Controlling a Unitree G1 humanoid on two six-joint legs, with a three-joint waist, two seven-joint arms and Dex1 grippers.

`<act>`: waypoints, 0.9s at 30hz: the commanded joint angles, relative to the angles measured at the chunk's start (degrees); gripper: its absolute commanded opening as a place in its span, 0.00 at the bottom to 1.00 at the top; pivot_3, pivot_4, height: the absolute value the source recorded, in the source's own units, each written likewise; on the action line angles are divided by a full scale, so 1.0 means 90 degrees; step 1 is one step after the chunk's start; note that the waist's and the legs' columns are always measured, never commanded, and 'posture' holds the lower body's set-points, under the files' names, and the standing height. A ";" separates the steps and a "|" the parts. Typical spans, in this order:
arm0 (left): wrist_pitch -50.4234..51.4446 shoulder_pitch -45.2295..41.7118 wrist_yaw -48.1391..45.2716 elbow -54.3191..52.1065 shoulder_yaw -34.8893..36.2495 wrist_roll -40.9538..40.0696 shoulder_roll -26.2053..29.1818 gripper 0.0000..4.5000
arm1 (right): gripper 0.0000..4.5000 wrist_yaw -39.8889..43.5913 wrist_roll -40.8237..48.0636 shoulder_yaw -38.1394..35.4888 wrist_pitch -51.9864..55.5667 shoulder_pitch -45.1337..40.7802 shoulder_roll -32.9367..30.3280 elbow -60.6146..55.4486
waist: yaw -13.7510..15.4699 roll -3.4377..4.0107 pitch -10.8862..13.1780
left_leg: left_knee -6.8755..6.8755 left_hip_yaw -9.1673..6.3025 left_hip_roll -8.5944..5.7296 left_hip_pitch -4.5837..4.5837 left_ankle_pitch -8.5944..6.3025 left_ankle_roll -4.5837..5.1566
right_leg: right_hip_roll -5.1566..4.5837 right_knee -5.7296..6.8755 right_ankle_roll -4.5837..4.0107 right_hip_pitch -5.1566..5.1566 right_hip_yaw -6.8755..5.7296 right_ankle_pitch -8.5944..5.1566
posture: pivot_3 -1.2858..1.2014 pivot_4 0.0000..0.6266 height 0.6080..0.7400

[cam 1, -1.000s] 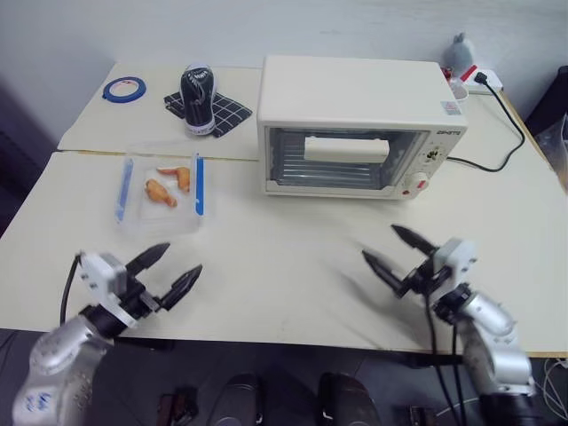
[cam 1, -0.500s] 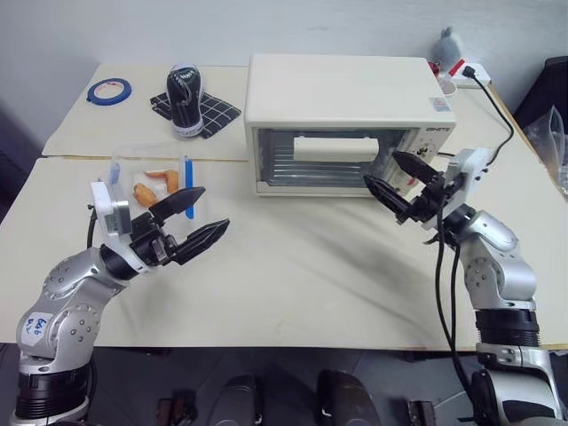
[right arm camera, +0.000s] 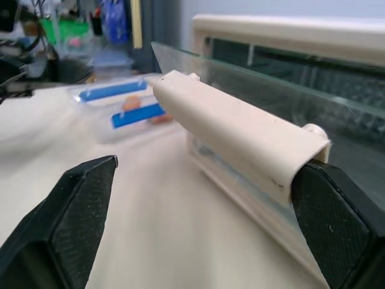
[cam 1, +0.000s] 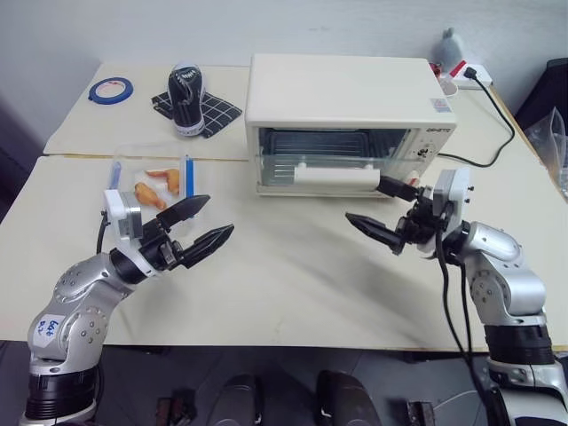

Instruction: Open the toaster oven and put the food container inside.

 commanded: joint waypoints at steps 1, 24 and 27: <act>-0.0038 -0.0492 -0.0065 0.0245 -0.0054 0.0098 0.0020 0.88 | 1.00 0.0389 -0.0185 0.0016 -0.0325 0.0422 -0.0269 -0.0421 | 0.0004 0.0000 0.0000 | 0.0001 0.0001 0.0000 0.0001 0.0000 0.0000 | 0.0000 0.0000 -0.0001 0.0000 0.0002 0.0001 | 0.52 0.24 1.00; -0.1683 -0.2632 -0.0955 0.3173 -0.2172 0.2855 -0.1081 0.00 | 1.00 -0.0295 -0.0379 -0.1229 -0.1491 0.2869 0.0029 -0.0696 | 0.0179 -0.0005 0.0001 | 0.0006 0.0030 -0.0005 0.0004 0.0002 0.0002 | 0.0007 -0.0007 0.0001 0.0002 0.0017 0.0007 | 0.52 0.24 1.00; -0.1919 -0.2470 -0.0842 0.3194 -0.2314 0.3243 -0.1066 0.00 | 1.00 -0.0369 -0.0503 -0.1657 -0.1804 0.3588 0.0045 -0.0640 | 0.0164 -0.0005 0.0001 | 0.0009 0.0034 -0.0005 0.0006 0.0003 0.0007 | 0.0006 -0.0007 0.0002 0.0003 0.0025 0.0013 | 0.52 0.24 1.00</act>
